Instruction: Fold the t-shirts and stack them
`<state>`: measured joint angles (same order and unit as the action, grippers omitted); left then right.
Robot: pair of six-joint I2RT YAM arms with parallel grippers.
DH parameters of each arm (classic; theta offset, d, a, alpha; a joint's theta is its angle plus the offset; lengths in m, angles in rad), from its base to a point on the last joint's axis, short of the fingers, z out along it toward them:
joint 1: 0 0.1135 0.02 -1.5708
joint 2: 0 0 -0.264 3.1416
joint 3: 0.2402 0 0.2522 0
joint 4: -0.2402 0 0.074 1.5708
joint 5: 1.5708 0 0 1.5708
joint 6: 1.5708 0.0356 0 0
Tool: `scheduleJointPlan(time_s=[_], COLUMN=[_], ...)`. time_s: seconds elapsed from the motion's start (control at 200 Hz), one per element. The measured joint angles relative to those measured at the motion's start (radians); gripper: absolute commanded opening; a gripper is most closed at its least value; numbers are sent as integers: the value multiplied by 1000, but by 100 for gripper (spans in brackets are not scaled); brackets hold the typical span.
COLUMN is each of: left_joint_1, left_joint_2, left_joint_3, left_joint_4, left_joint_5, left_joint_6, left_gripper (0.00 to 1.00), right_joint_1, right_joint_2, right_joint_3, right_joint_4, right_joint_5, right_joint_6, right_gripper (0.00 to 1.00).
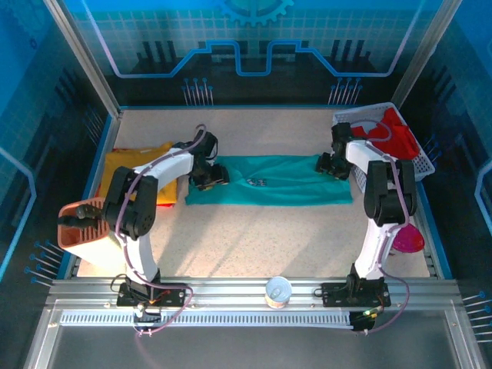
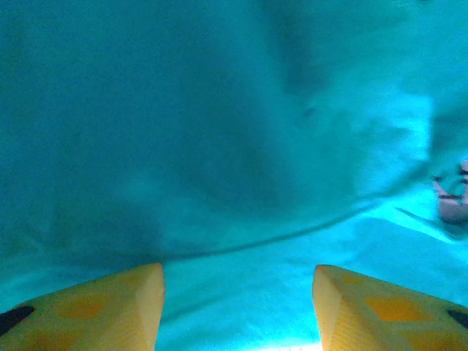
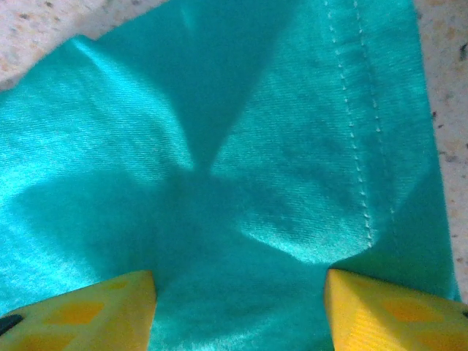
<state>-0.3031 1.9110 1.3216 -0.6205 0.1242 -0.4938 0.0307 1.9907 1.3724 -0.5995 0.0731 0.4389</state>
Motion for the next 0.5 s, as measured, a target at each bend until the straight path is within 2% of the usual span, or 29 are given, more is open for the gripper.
scheduleJointPlan(time_s=[0.115, 0.5], left_joint_1=[0, 16], left_joint_2=[99, 257], left_joint_3=[72, 330], left_joint_4=[-28, -168], left_joint_5=[-11, -22], left_joint_6=[13, 72], left_gripper=[58, 59], right_joint_1=[8, 27], right_joint_2=[28, 29], right_joint_3=[36, 36], right_joint_4=[-32, -61], right_joint_5=[14, 26], right_joint_6=[-7, -21], right_gripper=[68, 78])
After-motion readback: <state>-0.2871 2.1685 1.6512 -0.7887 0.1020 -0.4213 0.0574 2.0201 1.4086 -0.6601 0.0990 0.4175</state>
